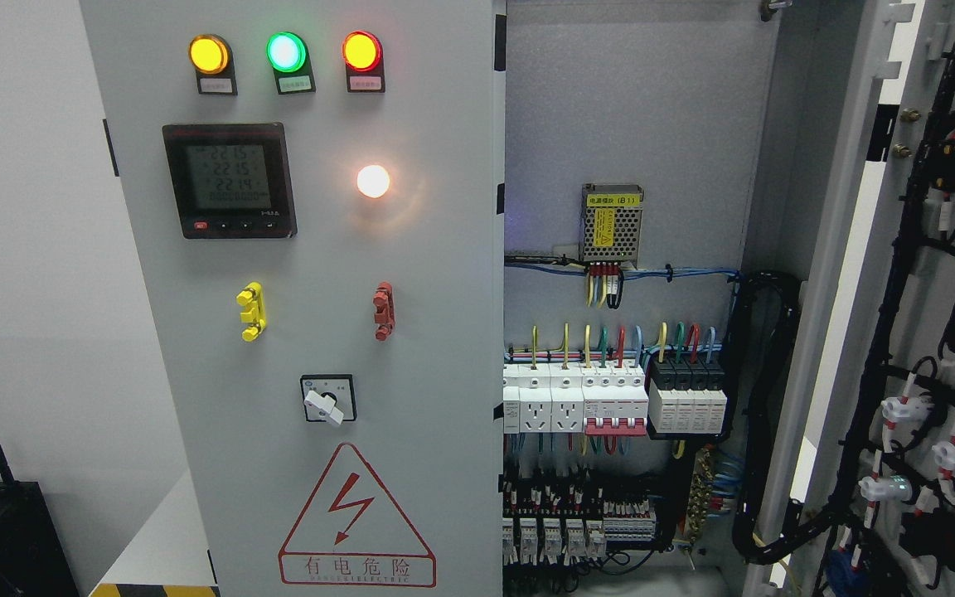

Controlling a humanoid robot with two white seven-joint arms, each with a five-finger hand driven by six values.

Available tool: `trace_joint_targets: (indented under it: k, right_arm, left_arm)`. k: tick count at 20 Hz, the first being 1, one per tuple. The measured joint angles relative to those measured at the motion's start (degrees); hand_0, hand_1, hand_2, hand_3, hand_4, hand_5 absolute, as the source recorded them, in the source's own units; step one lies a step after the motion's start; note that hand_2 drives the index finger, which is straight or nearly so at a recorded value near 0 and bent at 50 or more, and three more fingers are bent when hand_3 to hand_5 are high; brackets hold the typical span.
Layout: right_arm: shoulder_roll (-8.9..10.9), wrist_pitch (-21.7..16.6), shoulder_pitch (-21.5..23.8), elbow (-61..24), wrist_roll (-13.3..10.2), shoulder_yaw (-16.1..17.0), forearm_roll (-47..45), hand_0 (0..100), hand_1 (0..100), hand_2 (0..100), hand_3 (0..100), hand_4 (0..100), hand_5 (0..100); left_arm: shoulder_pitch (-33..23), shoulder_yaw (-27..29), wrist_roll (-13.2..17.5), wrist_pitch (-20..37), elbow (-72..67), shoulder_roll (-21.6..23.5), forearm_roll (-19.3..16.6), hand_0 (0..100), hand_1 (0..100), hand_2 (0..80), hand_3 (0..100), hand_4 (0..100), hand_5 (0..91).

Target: Open door with both hands

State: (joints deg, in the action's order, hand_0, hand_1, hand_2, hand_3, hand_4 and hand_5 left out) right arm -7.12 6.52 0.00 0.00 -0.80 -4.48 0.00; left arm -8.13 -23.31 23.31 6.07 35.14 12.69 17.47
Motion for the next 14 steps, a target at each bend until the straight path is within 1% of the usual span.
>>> trace_joint_targets:
  k: [6,10,14]
  right_arm:
    - [0.0,0.0,0.0,0.0,0.0,0.0,0.0,38,0,0,0,0,0]
    - [0.0,0.0,0.0,0.0,0.0,0.0,0.0,38,0,0,0,0,0]
    - [0.0,0.0,0.0,0.0,0.0,0.0,0.0,38,0,0,0,0,0]
  left_arm:
    - [5.1,0.1,-3.2,0.2,-12.2,-5.3,-0.4,0,0,0.0,0,0,0.0]
    - [6.6,0.2,-5.4,0.5,-17.9,-7.5,-0.4,0,0,0.0,0,0,0.0]
    - [7.4,0.8,-6.3,-0.3,-21.8,-9.5,-0.5,0,0,0.0,0,0,0.0]
